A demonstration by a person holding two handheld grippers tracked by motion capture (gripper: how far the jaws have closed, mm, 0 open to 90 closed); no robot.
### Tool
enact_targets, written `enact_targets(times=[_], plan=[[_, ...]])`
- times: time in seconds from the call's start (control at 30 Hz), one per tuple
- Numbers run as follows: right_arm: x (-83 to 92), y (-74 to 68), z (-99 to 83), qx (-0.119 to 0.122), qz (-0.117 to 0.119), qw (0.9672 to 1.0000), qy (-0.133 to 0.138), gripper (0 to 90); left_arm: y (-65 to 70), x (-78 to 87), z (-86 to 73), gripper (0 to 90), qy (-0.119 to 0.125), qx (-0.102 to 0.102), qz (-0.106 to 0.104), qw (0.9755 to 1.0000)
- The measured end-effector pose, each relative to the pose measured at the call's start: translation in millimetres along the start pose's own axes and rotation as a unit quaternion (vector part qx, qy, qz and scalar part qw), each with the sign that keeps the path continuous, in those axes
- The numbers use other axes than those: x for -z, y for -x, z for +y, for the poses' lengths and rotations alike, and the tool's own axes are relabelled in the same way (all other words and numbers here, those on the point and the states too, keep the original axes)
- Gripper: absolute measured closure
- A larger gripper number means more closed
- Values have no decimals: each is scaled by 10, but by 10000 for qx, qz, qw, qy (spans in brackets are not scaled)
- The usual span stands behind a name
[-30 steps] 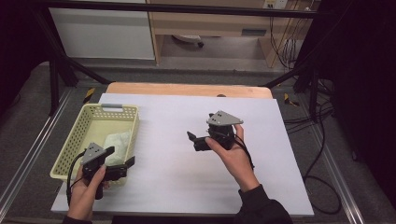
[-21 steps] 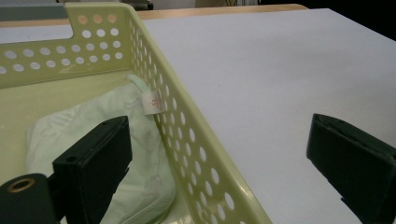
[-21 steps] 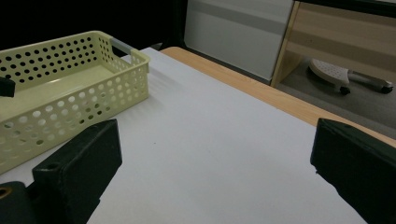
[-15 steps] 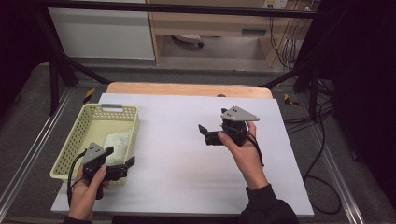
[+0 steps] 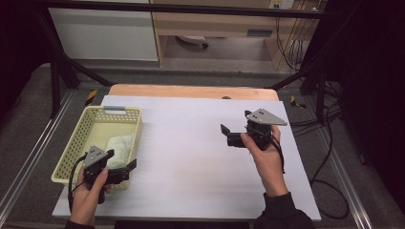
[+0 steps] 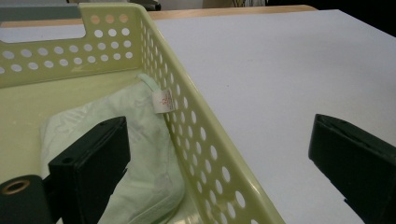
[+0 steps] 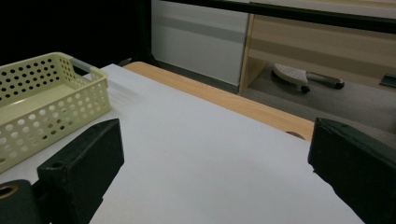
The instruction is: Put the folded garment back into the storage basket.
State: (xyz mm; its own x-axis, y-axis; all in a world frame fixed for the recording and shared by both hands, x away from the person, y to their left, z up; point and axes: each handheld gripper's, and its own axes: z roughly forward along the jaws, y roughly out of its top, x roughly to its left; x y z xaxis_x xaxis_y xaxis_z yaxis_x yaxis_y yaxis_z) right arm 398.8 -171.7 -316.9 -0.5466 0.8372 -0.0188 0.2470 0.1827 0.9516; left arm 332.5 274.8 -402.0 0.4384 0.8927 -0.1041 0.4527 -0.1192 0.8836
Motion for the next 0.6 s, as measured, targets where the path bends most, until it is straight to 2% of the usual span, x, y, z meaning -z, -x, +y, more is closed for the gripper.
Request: enact_targets(times=[0.27,0.6], plan=[[213,145,-135,-227,-112,9997,-18,52,18,0,-11,57,53,-78,-19,10000],[365,250,-175,-164,-282,9994,77,24,36,0,-21,55,96,-131,61,9998]])
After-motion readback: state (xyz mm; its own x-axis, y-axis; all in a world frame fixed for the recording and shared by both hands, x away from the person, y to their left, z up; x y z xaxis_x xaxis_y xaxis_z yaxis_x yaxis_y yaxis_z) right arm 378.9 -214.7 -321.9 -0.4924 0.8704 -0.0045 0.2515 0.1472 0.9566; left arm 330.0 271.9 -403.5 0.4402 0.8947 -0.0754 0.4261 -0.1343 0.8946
